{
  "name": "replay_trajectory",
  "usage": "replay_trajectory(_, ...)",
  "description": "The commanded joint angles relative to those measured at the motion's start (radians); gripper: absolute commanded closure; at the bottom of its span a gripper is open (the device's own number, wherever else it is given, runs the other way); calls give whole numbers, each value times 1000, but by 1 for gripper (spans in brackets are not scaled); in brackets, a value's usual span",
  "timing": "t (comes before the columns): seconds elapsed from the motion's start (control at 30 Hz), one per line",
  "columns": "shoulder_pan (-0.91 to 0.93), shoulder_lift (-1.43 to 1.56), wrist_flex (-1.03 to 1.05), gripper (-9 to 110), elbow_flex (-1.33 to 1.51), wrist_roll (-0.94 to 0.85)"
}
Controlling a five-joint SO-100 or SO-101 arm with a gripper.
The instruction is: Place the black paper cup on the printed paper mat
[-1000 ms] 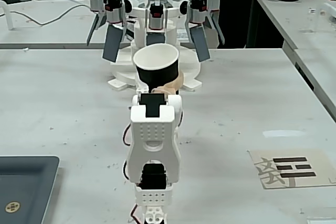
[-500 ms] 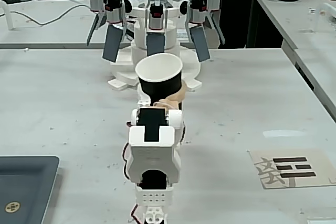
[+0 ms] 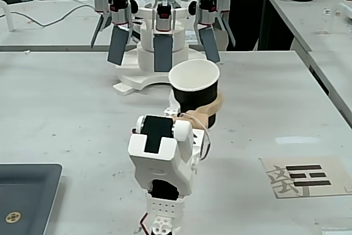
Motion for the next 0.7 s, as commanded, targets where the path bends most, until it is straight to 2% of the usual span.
replay_trajectory(0.0,52,31,-29,98,12,9)
replay_trajectory(0.4,296,-2,-29,97,6,28)
replay_trajectory(0.67,457,-124,-71,97,-63,49)
